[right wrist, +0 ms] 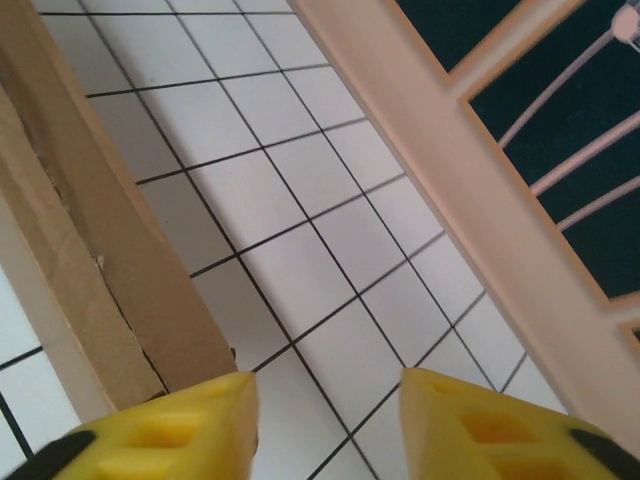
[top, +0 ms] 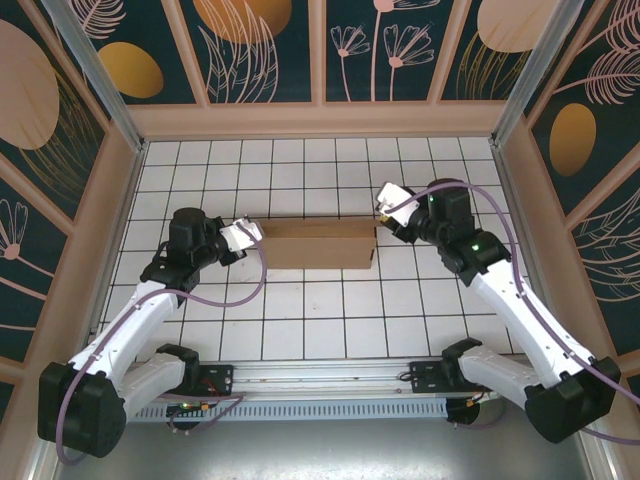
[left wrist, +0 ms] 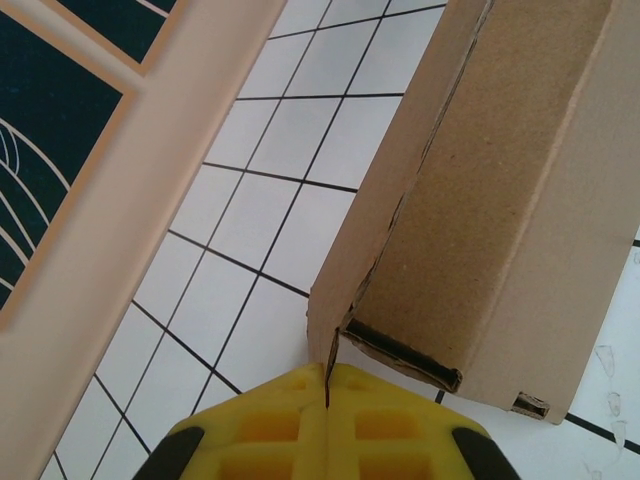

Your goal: Fold the paper box

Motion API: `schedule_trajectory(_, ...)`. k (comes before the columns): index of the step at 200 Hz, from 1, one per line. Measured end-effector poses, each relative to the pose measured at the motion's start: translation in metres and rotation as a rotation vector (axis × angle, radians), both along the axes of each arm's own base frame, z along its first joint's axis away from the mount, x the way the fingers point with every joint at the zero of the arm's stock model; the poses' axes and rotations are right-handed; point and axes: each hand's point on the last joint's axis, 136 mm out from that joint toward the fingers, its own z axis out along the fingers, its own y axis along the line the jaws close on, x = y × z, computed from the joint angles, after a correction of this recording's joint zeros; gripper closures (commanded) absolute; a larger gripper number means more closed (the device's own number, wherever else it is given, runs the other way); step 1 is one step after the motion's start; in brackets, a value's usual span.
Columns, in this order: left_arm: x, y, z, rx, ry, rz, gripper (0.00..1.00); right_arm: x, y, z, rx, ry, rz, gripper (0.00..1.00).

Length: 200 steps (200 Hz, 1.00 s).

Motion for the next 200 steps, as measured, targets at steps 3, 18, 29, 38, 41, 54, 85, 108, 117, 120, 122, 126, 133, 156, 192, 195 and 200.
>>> schedule_trajectory(3, 0.0, 0.0, 0.0, 0.0, 0.0, 0.0, 1.0, 0.0, 0.0, -0.001, -0.007, -0.002, 0.017, 0.52)
schedule_trajectory(18, 0.001, 0.0, 0.001, -0.005, -0.002, 0.001, 1.0, -0.002, 0.004, -0.01, -0.033, 0.007, 0.113, 0.49)
schedule_trajectory(29, 0.001, 0.0, 0.001, -0.006, -0.001, 0.003, 1.0, -0.004, 0.003, -0.016, -0.048, 0.004, 0.186, 0.48)
schedule_trajectory(38, 0.001, -0.001, 0.0, -0.006, -0.001, 0.003, 1.0, -0.006, -0.001, -0.023, -0.055, 0.004, 0.225, 0.47)
schedule_trajectory(41, 0.001, -0.001, 0.0, -0.007, -0.001, 0.003, 1.0, -0.006, -0.003, -0.024, -0.057, 0.003, 0.233, 0.47)
schedule_trajectory(54, 0.002, -0.001, 0.001, -0.007, -0.003, 0.003, 1.0, -0.007, -0.007, -0.03, -0.063, 0.008, 0.265, 0.47)
schedule_trajectory(85, 0.0, 0.0, 0.004, -0.011, -0.019, 0.004, 1.0, -0.005, 0.0, -0.047, -0.062, 0.047, 0.338, 0.47)
schedule_trajectory(108, -0.003, 0.001, 0.004, -0.016, -0.035, 0.004, 1.0, -0.006, 0.002, -0.053, -0.058, 0.068, 0.357, 0.48)
schedule_trajectory(117, -0.004, 0.001, 0.003, -0.017, -0.038, 0.004, 1.0, -0.007, 0.003, -0.053, -0.054, 0.066, 0.362, 0.48)
schedule_trajectory(120, -0.004, 0.002, 0.003, -0.017, -0.038, 0.005, 1.0, -0.008, 0.003, -0.053, -0.053, 0.066, 0.363, 0.48)
schedule_trajectory(122, -0.004, 0.002, 0.002, -0.017, -0.038, 0.005, 1.0, -0.008, 0.003, -0.053, -0.052, 0.066, 0.364, 0.48)
schedule_trajectory(126, -0.005, 0.002, 0.002, -0.016, -0.037, 0.006, 1.0, -0.009, 0.003, -0.054, -0.052, 0.065, 0.364, 0.49)
schedule_trajectory(133, -0.005, 0.002, 0.001, -0.015, -0.035, 0.007, 1.0, -0.01, 0.003, -0.057, -0.052, 0.068, 0.363, 0.49)
schedule_trajectory(156, -0.005, 0.002, 0.001, -0.016, -0.035, 0.007, 1.0, -0.017, 0.0, -0.07, -0.05, 0.091, 0.354, 0.54)
schedule_trajectory(192, -0.003, 0.001, 0.0, -0.024, -0.021, 0.012, 1.0, -0.021, -0.003, -0.083, -0.054, 0.114, 0.335, 0.66)
schedule_trajectory(195, -0.003, 0.001, 0.0, -0.024, -0.02, 0.012, 1.0, -0.02, -0.003, -0.083, -0.058, 0.107, 0.337, 0.67)
schedule_trajectory(200, -0.003, 0.001, 0.0, -0.024, -0.018, 0.012, 1.0, -0.02, -0.003, -0.083, -0.057, 0.107, 0.332, 0.69)
